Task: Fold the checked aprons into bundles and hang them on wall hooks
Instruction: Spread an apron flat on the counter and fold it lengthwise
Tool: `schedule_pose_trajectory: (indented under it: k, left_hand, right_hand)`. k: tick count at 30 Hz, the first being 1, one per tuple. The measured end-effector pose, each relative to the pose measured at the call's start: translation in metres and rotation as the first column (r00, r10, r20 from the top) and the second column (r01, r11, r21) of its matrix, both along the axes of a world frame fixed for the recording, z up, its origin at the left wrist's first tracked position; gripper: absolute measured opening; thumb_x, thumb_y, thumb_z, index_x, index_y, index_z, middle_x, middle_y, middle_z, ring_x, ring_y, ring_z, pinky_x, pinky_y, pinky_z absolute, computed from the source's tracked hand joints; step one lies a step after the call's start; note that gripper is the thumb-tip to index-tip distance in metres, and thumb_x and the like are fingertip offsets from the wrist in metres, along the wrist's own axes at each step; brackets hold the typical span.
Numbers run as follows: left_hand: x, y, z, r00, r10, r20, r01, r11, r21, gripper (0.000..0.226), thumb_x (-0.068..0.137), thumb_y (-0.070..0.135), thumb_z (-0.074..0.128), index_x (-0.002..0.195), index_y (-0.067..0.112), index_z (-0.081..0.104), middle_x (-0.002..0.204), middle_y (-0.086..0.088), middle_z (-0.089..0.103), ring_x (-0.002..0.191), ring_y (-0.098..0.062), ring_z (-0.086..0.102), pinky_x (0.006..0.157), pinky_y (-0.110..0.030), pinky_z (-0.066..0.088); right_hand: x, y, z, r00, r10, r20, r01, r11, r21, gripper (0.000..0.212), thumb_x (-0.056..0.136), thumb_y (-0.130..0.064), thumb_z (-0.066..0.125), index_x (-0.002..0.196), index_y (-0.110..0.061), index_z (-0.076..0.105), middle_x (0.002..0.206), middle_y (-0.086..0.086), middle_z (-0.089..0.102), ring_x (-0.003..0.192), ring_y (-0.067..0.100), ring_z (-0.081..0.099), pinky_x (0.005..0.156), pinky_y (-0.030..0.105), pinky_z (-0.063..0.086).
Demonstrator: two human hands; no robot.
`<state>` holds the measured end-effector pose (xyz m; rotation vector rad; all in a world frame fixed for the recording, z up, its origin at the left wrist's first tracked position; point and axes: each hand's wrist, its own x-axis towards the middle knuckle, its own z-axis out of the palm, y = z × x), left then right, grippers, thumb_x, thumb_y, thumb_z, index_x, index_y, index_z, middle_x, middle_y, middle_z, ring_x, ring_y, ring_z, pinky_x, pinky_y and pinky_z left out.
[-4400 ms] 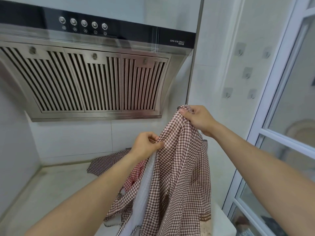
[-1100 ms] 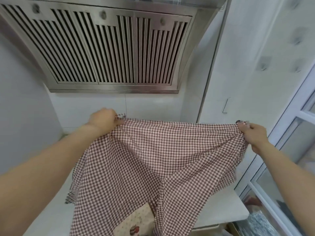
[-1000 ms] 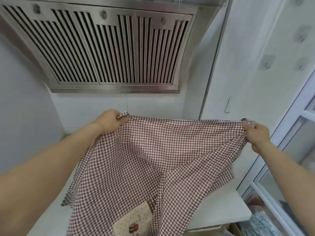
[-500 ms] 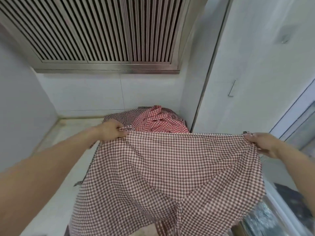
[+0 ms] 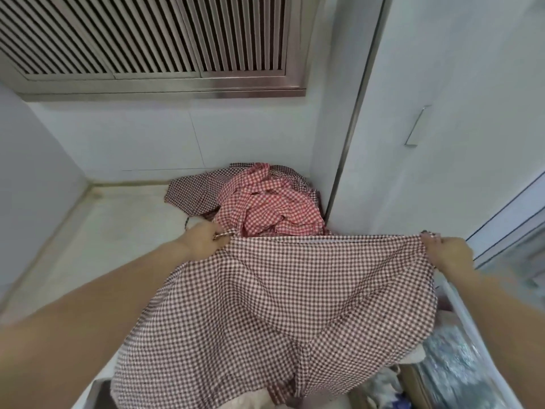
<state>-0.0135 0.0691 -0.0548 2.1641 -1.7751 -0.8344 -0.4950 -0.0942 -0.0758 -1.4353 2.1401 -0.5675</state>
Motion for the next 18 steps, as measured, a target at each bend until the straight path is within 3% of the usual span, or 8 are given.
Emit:
schedule_pose_trajectory:
  k: [3,6,10,14,15,16,18]
  left_hand:
    - [-0.005,-0.004,-0.006,0.991,0.115,0.065,-0.113,0.993,-0.036,0.023,0.100,0.033,0.053,0.091,0.019,0.067,0.090,0.005,0.058,0.085,-0.014,0.054,0.081,-0.029,0.040]
    - [0.001,-0.010,-0.014,0.970,0.181,0.160,-0.175,0.983,-0.052,0.034,0.100,0.042,0.049,0.104,0.015,0.070,0.105,-0.004,0.060,0.090,-0.019,0.058,0.079,-0.030,0.043]
    - [0.004,-0.018,-0.022,0.957,0.205,0.205,-0.199,0.979,-0.052,0.036,0.099,0.047,0.048,0.101,0.019,0.071,0.105,-0.006,0.059,0.090,-0.021,0.059,0.077,-0.032,0.045]
    - [0.000,-0.030,-0.024,0.971,0.192,0.142,-0.189,0.981,-0.031,0.035,0.100,0.040,0.050,0.083,0.015,0.068,0.084,0.000,0.062,0.082,-0.020,0.059,0.080,-0.038,0.051]
    - [0.001,-0.033,-0.026,0.975,0.192,0.107,-0.191,0.981,-0.025,0.035,0.100,0.037,0.051,0.079,0.014,0.066,0.080,0.000,0.061,0.078,-0.019,0.059,0.080,-0.038,0.051]
    - [0.000,-0.035,-0.027,0.977,0.198,0.076,-0.196,0.980,-0.026,0.035,0.100,0.035,0.052,0.075,0.014,0.064,0.076,0.000,0.061,0.076,-0.020,0.059,0.079,-0.038,0.051]
    - [0.002,-0.040,-0.029,0.981,0.189,0.034,-0.188,0.982,-0.032,0.036,0.100,0.033,0.054,0.071,0.014,0.063,0.074,-0.001,0.062,0.075,-0.021,0.059,0.078,-0.037,0.049]
  right_hand:
    - [-0.002,-0.014,-0.011,1.000,0.012,0.020,-0.012,1.000,0.009,0.060,0.100,-0.039,0.053,0.059,0.004,0.052,0.069,0.020,0.058,0.065,0.029,0.051,0.063,0.034,0.036]
    - [0.003,-0.027,-0.021,0.999,0.006,0.044,-0.007,1.000,0.024,0.062,0.100,-0.042,0.051,0.059,0.003,0.053,0.064,0.020,0.058,0.061,0.031,0.054,0.061,0.035,0.040]
    - [0.009,-0.037,-0.026,0.989,-0.083,0.122,0.076,0.995,0.064,0.055,0.099,-0.039,0.051,0.071,0.007,0.062,0.077,0.025,0.067,0.070,0.035,0.064,0.067,0.038,0.051]
    - [0.016,-0.040,-0.034,0.907,-0.284,0.312,0.246,0.956,0.158,0.049,0.096,-0.036,0.059,0.108,0.012,0.063,0.088,0.021,0.068,0.064,0.028,0.067,0.074,0.042,0.056]
    - [0.022,-0.041,-0.035,0.876,-0.348,0.334,0.302,0.936,0.184,0.053,0.097,-0.036,0.058,0.117,0.013,0.058,0.101,0.024,0.068,0.072,0.027,0.071,0.077,0.042,0.054]
    - [0.030,-0.040,-0.034,0.864,-0.389,0.319,0.339,0.919,0.201,0.058,0.099,-0.036,0.055,0.127,0.015,0.051,0.119,0.027,0.063,0.093,0.029,0.070,0.085,0.043,0.052]
    - [0.055,-0.029,-0.028,0.877,-0.407,0.256,0.387,0.913,0.127,0.063,0.103,-0.031,0.048,0.143,0.014,0.030,0.148,0.028,0.038,0.127,0.038,0.049,0.103,0.043,0.041]
